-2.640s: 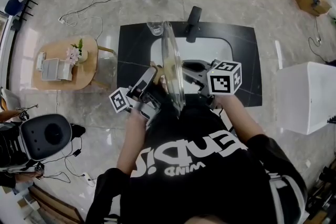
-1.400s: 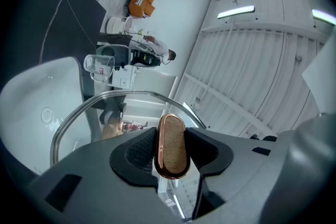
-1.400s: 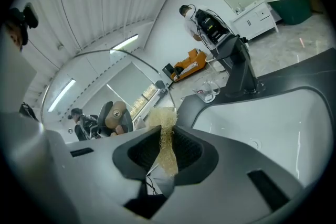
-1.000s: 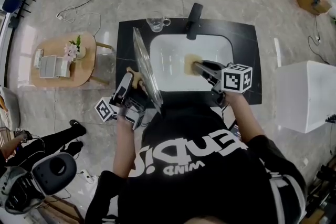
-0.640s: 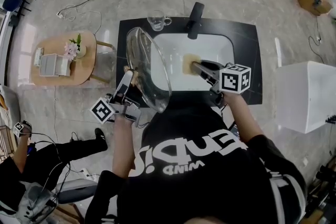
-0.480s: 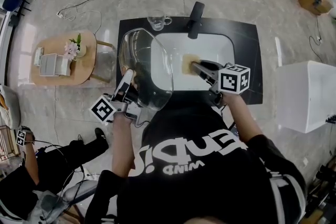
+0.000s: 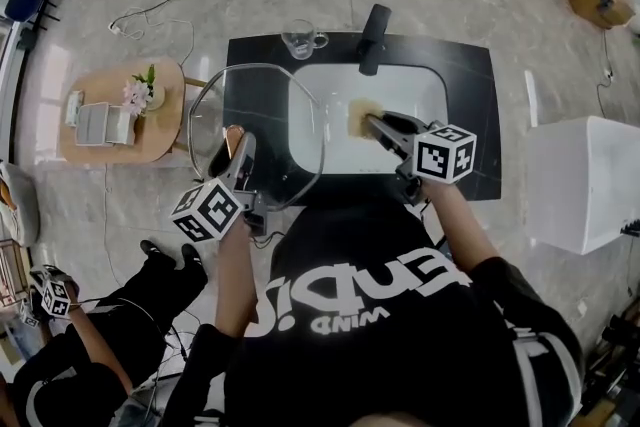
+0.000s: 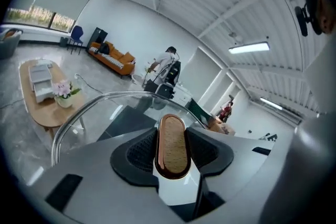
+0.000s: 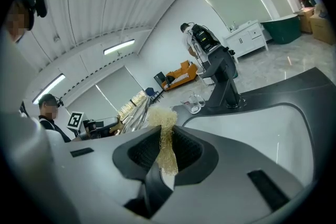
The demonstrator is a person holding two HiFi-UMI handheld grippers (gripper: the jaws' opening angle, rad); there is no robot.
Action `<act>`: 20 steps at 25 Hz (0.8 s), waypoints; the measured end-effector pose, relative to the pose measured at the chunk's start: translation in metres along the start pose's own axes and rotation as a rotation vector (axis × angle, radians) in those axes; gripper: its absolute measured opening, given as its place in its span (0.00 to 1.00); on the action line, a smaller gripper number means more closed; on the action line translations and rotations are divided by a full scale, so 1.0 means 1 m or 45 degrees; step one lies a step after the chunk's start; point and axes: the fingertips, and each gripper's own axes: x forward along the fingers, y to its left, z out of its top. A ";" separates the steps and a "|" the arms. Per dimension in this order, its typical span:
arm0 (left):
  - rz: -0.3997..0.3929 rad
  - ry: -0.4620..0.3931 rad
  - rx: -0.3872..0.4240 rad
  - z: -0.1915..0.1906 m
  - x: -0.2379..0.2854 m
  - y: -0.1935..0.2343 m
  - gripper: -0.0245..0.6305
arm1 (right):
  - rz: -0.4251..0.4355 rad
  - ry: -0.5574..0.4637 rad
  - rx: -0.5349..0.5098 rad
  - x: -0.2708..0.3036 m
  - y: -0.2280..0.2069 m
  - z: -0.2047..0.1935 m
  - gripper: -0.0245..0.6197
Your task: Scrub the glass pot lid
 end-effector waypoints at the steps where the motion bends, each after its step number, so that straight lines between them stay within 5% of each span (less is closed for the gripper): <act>1: 0.004 0.007 0.008 0.001 0.001 0.000 0.31 | -0.001 0.000 -0.003 0.000 0.000 0.000 0.13; 20: 0.068 0.292 0.015 -0.052 0.080 0.047 0.31 | -0.019 -0.038 0.016 -0.001 -0.001 0.000 0.13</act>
